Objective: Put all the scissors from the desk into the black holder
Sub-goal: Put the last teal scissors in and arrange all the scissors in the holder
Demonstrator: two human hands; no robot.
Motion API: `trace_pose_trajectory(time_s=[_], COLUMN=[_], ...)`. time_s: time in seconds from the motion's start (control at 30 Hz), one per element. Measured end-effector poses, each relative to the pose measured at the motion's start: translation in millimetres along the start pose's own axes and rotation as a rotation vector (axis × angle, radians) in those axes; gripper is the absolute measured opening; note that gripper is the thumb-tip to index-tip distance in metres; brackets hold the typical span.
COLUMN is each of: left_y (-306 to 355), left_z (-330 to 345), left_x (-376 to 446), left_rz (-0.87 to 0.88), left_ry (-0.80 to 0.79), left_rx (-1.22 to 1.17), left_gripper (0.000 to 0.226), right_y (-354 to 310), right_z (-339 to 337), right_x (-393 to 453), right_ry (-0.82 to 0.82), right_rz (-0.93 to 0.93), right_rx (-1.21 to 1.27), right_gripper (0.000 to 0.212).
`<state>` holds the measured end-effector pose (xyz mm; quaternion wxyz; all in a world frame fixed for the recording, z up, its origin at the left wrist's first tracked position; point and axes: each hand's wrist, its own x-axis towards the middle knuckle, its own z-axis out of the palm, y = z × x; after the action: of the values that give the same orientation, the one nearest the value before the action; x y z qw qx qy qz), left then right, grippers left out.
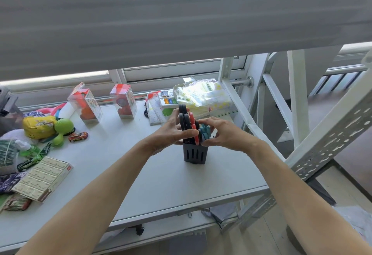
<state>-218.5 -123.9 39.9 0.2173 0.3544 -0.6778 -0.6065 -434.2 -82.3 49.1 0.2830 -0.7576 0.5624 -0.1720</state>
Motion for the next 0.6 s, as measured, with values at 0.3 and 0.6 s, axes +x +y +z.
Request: trace_pose_trajectory(time_s=[0.3,0.6], left_y=[-6,-12], left_z=[10,10], left_x=[-2,1], left_rz=[0.051,0.09], left_ry=[-0.024,0.127], left_rx=[0.153,0.236], left_gripper=[0.068,0.065], right_y=[1,-2], right_z=[8,16], right_x=[8,-2], right_ry=[-0.009,0.145], right_rz=[-0.035,-0.072], right_rx=[-0.137,-0.182], right_gripper=[0.081,0.06])
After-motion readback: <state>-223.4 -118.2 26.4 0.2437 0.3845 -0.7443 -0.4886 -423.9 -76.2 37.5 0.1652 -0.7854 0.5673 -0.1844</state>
